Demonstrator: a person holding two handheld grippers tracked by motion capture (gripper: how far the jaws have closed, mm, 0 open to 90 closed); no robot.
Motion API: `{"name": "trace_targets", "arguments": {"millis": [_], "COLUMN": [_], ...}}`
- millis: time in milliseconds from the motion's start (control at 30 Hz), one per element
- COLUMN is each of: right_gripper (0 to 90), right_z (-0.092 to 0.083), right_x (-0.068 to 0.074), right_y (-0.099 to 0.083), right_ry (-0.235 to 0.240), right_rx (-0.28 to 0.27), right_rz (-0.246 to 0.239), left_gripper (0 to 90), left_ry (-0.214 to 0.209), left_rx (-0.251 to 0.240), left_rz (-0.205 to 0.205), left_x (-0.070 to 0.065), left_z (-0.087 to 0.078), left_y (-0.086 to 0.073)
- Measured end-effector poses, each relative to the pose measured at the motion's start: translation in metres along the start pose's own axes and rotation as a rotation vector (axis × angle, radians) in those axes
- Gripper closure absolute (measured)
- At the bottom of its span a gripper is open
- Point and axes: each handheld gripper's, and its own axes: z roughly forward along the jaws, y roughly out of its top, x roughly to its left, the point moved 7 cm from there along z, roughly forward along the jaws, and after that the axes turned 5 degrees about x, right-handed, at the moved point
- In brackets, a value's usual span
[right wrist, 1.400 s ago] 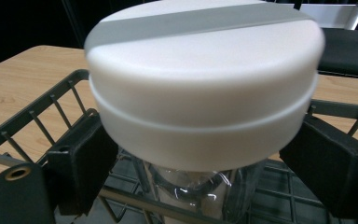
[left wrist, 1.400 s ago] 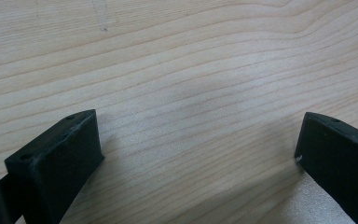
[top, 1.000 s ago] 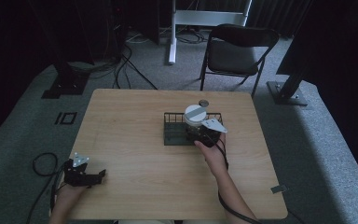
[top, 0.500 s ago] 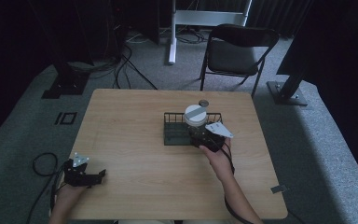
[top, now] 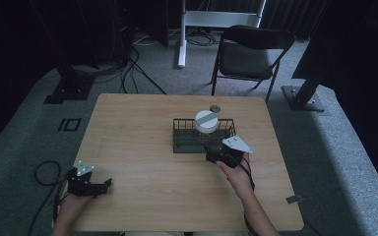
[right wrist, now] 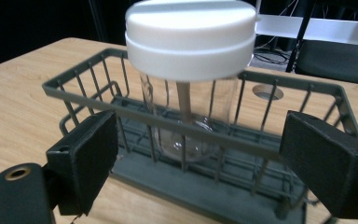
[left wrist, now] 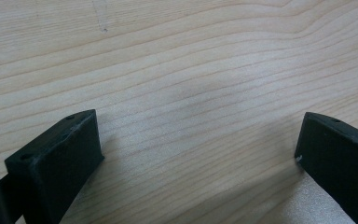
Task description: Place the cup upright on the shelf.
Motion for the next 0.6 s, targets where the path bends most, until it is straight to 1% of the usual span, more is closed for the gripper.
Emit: {"name": "trace_targets", "arguments": {"millis": [167, 300, 367, 533, 600], "right_gripper": [11.5, 11.5, 11.5, 11.5, 11.5], "right_z": [-0.005, -0.008, -0.009, -0.013, -0.014], "right_x": [-0.006, -0.011, -0.014, -0.02, -0.022], "right_y": [-0.012, -0.021, -0.025, -0.033, -0.035], "right_ry": [-0.002, -0.004, -0.008, -0.008, -0.01], "right_rx": [0.016, 0.03, 0.035, 0.048, 0.053], "right_rz": [0.001, 0.013, 0.01, 0.031, 0.03], "left_gripper": [0.6, 0.6, 0.6, 0.5, 0.5], "left_ry": [0.0, 0.0, 0.0, 0.0, 0.0], "left_rx": [0.0, -0.001, 0.0, 0.0, 0.0], "left_rz": [0.0, 0.0, 0.0, -0.001, 0.0], "left_x": [0.0, 0.0, 0.0, 0.0, 0.0], "left_z": [0.0, 0.0, 0.0, 0.0, 0.0], "left_y": [0.0, 0.0, 0.0, 0.0, 0.0]}}
